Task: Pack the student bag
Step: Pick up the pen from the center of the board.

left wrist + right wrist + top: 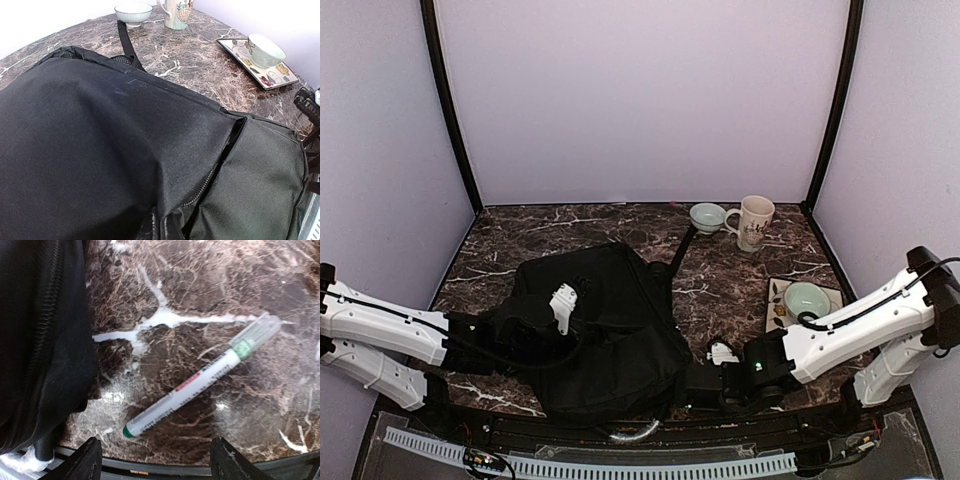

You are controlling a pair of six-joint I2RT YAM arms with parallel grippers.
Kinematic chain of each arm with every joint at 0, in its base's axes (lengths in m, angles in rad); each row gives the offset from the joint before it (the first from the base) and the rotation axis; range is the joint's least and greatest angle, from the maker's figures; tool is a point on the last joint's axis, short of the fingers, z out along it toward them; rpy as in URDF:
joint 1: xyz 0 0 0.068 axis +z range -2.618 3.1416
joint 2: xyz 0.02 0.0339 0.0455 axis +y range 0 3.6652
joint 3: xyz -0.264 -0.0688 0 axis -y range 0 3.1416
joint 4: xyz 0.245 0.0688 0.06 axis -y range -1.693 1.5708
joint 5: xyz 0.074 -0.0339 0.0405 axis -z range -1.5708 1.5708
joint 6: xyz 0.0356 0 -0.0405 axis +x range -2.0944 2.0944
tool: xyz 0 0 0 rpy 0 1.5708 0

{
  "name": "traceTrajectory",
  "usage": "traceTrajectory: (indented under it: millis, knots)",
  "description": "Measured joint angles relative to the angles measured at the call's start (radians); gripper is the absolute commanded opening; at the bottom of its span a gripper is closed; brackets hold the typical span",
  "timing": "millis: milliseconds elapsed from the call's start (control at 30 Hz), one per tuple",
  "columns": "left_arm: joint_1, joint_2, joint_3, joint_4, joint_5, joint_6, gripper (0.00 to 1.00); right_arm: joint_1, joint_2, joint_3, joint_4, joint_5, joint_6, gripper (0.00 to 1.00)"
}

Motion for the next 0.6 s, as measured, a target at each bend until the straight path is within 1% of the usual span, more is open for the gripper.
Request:
traceTrajectory:
  millis: [133,267,400,600]
  knots:
    - [0.0,-0.006,-0.002,0.0,-0.001,0.0,0.0,-0.014,0.033,-0.004,0.041,-0.015,-0.012,0.74]
    - [0.0,-0.006,-0.003,0.0,-0.001,0.0,0.0,-0.031,0.058,-0.036,0.087,-0.027,-0.025,0.69]
    - [0.0,-0.006,-0.004,0.001,-0.001,0.0,0.0,-0.038,0.054,-0.046,0.102,-0.019,-0.035,0.61]
    - [0.0,-0.006,-0.004,0.001,-0.001,0.0,0.0,-0.038,0.047,-0.059,0.108,-0.01,-0.043,0.42]
